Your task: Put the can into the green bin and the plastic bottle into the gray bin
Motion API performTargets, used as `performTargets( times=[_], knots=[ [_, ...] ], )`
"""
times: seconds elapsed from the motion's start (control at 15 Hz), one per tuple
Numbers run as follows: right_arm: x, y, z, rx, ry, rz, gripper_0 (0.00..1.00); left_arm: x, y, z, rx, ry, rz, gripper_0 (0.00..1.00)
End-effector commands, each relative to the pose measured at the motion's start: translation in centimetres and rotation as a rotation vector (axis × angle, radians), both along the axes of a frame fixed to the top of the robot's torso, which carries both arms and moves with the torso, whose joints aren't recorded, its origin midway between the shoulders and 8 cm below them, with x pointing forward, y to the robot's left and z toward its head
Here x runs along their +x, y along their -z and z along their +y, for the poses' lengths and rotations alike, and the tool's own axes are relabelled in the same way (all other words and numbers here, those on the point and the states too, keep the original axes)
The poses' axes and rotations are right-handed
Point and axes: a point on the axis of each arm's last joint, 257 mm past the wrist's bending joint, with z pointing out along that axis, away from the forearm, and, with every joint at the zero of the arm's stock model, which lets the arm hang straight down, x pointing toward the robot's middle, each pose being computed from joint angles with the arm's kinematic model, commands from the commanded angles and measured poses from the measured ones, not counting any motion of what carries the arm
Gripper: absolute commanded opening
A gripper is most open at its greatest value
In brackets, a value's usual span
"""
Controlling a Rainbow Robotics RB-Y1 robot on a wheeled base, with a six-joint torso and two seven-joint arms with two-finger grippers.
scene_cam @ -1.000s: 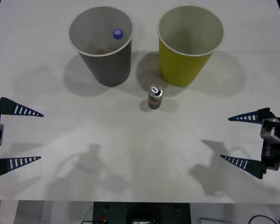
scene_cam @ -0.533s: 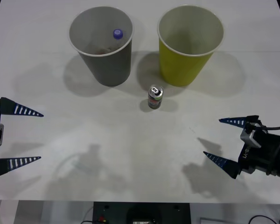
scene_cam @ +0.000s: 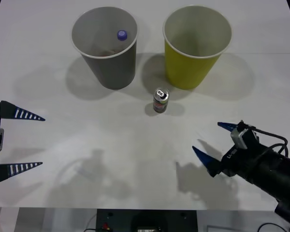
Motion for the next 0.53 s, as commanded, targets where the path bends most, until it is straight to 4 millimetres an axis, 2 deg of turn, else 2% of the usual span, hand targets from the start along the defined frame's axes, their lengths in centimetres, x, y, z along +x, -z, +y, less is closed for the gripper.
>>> performTargets(
  times=[0.07, 0.53],
  knots=[
    [0.6, 0.1, 1.0, 0.069, 0.11, -0.05, 1.0, 0.0, 0.0, 0.0, 0.0, 0.0, 0.0, 1.0],
    [3.3, 2.7, 4.2, 0.185, 0.169, -0.106, 1.0, 0.0, 0.0, 0.0, 0.0, 0.0, 0.0, 1.0]
  ],
)
